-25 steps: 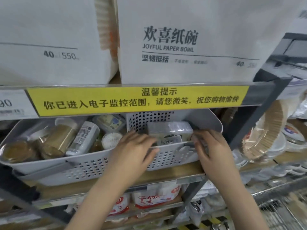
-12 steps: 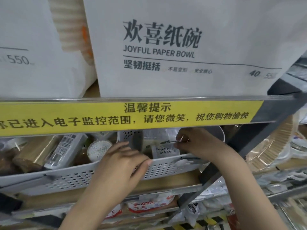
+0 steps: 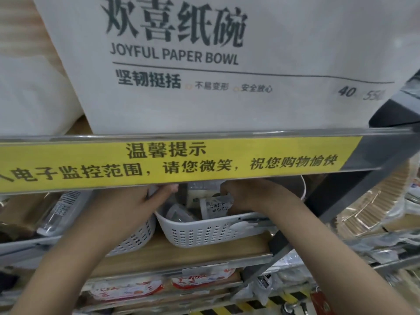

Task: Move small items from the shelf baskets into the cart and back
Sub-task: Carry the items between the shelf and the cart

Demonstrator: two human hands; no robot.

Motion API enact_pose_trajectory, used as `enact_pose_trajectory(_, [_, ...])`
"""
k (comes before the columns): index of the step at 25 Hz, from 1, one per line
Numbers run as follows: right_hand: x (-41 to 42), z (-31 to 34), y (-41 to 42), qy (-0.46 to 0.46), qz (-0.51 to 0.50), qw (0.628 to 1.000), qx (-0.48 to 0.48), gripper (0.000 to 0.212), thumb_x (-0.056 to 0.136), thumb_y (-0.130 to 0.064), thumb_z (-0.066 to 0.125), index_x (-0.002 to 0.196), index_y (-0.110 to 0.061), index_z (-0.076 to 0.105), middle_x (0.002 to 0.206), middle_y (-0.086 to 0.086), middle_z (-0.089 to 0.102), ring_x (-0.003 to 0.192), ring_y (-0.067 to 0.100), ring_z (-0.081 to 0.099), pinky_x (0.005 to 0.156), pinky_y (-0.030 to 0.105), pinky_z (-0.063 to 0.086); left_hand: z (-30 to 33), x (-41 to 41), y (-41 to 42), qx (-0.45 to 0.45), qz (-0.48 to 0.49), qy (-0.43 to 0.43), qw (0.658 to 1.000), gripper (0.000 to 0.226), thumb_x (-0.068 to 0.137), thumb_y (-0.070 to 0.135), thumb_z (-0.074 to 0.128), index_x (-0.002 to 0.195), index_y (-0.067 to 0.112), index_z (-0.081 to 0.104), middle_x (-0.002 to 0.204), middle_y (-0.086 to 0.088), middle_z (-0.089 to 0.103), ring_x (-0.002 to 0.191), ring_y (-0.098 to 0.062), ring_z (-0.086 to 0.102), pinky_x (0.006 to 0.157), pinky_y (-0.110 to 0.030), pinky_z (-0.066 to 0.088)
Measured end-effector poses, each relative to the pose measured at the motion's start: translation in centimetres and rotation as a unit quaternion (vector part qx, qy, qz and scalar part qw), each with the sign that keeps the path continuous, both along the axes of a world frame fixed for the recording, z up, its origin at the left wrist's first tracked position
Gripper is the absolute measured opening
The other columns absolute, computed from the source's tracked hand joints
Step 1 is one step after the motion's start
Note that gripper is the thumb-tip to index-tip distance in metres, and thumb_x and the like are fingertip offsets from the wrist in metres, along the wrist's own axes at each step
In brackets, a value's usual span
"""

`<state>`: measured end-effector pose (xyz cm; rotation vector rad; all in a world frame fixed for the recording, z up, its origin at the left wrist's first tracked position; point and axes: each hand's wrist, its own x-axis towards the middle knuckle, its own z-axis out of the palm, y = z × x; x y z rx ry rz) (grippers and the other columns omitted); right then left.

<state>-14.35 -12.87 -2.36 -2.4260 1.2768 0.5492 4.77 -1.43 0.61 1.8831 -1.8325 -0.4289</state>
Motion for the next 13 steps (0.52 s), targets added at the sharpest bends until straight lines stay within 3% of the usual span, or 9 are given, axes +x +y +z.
enact_pose_trajectory(2, [0.1,-0.3,0.0,0.006,0.014,1.000,-0.015,0.034,0.089,-0.021,0.064,0.119,-0.007,0.056,0.112,0.012,0.064,0.097,0.026,0.060,0.065,0.025,0.037,-0.6,-0.3,-1.5,0.064,-0.039,-0.008,0.997,0.009,0.093,0.046,0.044,0.097,0.054,0.048,0.084,0.028,0.048,0.075,0.005,0.048,0.069,-0.008,0.039])
enact_pose_trajectory(4, [0.1,-0.2,0.1,0.010,0.035,0.998,-0.042,0.030,0.090,-0.018,0.062,0.118,-0.007,0.055,0.108,0.010,0.062,0.090,0.025,0.057,0.066,0.025,0.036,-1.9,-0.6,-3.8,0.133,-0.087,-0.013,0.987,0.017,0.096,0.034,0.047,0.110,0.034,0.058,0.104,0.015,0.058,0.096,-0.005,0.054,0.082,-0.018,0.042])
enact_pose_trajectory(6, [0.0,0.4,0.4,0.001,0.054,0.996,-0.064,0.025,0.090,-0.015,0.060,0.112,-0.008,0.051,0.098,0.007,0.053,0.082,0.023,0.047,0.062,0.026,0.033,-3.3,-1.2,-6.2,0.207,-0.125,-0.093,0.966,0.013,0.098,0.022,0.048,0.091,0.017,0.058,0.091,0.002,0.057,0.082,-0.011,0.053,0.069,-0.020,0.038])
enact_pose_trajectory(8, [-0.3,0.5,0.4,-0.012,0.061,0.996,-0.067,0.021,0.089,-0.016,0.062,0.102,-0.010,0.046,0.090,0.004,0.046,0.078,0.020,0.043,0.052,0.026,0.029,-3.9,-2.4,-8.0,0.274,-0.124,-0.191,0.934,0.030,0.097,0.020,0.048,0.068,0.016,0.044,0.068,0.001,0.043,0.059,-0.009,0.038,0.052,-0.020,0.027])
enact_pose_trajectory(9, [-0.4,0.4,0.3,-0.019,0.059,0.996,-0.057,0.024,0.088,-0.018,0.064,0.099,-0.011,0.043,0.090,0.003,0.046,0.077,0.019,0.042,0.051,0.023,0.029,-4.1,-3.0,-8.8,0.308,-0.121,-0.229,0.916,0.032,0.098,0.022,0.047,0.067,0.015,0.044,0.065,0.001,0.039,0.055,-0.008,0.034,0.049,-0.019,0.025])
enact_pose_trajectory(11, [-0.5,-0.2,-0.1,-0.030,0.053,0.998,-0.029,0.030,0.086,-0.020,0.067,0.104,-0.010,0.044,0.098,0.007,0.051,0.082,0.020,0.046,0.058,0.027,0.038,-4.7,-3.8,-9.9,0.371,-0.136,-0.291,0.871,0.027,0.099,0.029,0.046,0.092,0.008,0.061,0.071,-0.001,0.047,0.058,-0.009,0.038,0.051,-0.019,0.029])
enact_pose_trajectory(13, [-0.4,-1.1,-0.6,-0.024,0.058,0.998,-0.020,0.043,0.086,-0.021,0.068,0.121,-0.007,0.047,0.116,0.012,0.054,0.099,0.025,0.052,0.078,0.035,0.048,-5.3,-3.8,-10.5,0.446,-0.153,-0.286,0.834,0.041,0.098,0.037,0.045,0.119,0.005,0.060,0.099,-0.007,0.063,0.077,-0.015,0.051,0.065,-0.022,0.037])
